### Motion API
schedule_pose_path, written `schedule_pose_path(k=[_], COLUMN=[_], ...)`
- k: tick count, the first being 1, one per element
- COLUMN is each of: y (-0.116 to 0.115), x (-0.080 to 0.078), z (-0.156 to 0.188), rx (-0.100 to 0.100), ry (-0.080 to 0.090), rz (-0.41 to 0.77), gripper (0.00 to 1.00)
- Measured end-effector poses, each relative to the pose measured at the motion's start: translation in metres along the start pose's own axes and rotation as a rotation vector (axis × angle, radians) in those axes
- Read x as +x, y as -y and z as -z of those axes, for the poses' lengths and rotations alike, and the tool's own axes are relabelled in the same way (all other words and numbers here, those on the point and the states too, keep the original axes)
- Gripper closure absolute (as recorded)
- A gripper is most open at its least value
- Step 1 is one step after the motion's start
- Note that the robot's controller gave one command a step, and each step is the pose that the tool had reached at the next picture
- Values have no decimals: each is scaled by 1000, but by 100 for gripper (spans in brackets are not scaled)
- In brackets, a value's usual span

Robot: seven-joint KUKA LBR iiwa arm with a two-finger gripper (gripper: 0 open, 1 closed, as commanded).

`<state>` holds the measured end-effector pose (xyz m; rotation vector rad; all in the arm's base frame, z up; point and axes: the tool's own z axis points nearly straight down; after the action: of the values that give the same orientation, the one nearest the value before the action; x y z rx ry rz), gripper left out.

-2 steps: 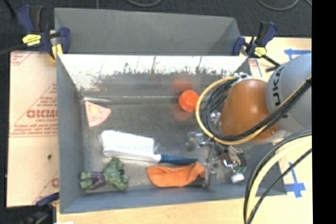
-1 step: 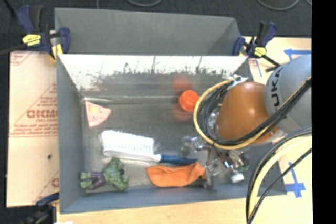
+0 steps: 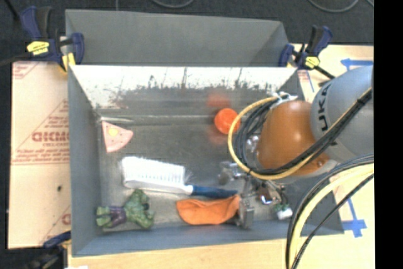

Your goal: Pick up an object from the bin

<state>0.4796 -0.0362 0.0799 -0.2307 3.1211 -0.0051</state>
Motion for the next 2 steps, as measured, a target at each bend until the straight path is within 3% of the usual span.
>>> schedule_pose_path(k=[1, 2], y=[-29, -29], x=[-3, -3], z=[-7, -7], rx=[2, 3], ry=[0, 0], rz=[408, 410], gripper=[100, 100])
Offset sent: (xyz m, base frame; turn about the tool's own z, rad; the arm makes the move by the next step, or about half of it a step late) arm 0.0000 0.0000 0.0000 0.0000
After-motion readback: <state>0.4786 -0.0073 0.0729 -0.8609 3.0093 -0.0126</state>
